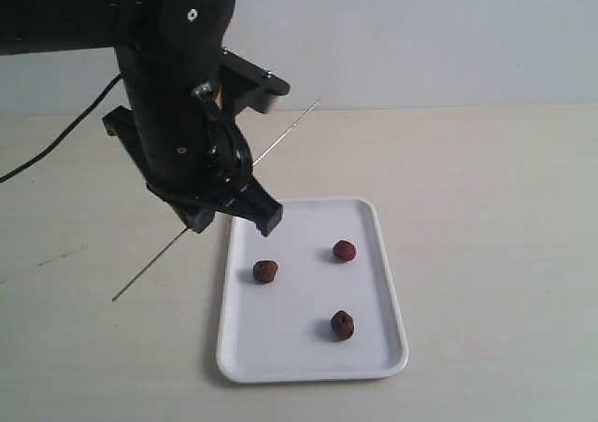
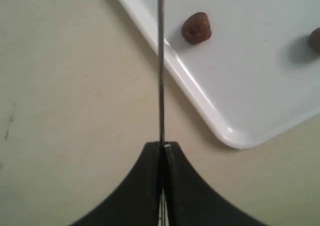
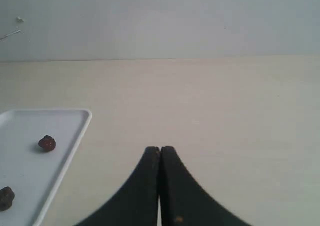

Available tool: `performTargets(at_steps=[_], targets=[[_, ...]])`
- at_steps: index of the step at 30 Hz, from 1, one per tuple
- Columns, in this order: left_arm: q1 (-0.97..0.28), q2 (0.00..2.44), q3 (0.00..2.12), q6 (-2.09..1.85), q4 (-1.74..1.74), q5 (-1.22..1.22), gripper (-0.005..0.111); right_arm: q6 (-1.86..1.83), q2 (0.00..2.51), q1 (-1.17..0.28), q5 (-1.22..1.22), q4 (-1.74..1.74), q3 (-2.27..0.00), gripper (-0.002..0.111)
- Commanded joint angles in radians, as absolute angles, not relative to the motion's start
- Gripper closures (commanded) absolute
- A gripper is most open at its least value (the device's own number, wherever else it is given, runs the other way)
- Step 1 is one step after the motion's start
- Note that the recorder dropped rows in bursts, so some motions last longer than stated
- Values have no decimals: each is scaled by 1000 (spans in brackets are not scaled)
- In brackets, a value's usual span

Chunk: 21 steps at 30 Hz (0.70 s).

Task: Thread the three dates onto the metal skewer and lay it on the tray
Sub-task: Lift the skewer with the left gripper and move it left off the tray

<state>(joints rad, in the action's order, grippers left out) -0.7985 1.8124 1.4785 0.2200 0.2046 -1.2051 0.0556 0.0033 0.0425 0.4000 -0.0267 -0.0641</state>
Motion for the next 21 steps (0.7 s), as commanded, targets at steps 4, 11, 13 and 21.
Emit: performTargets(at_steps=[4,11,13,21], targets=[[-796,1690,1253,191,177,-1084,107,54,0,47,393,-27,-62,108],[-739,1589,956,183,195,-931,107,46,0,47,343,9,-62,108],[-662,1572,938,176,266,-928,107,55,0,47,164,19,-62,108],[-466,1570,982,-87,220,-774,107,54,0,47,-172,-131,-62,108]])
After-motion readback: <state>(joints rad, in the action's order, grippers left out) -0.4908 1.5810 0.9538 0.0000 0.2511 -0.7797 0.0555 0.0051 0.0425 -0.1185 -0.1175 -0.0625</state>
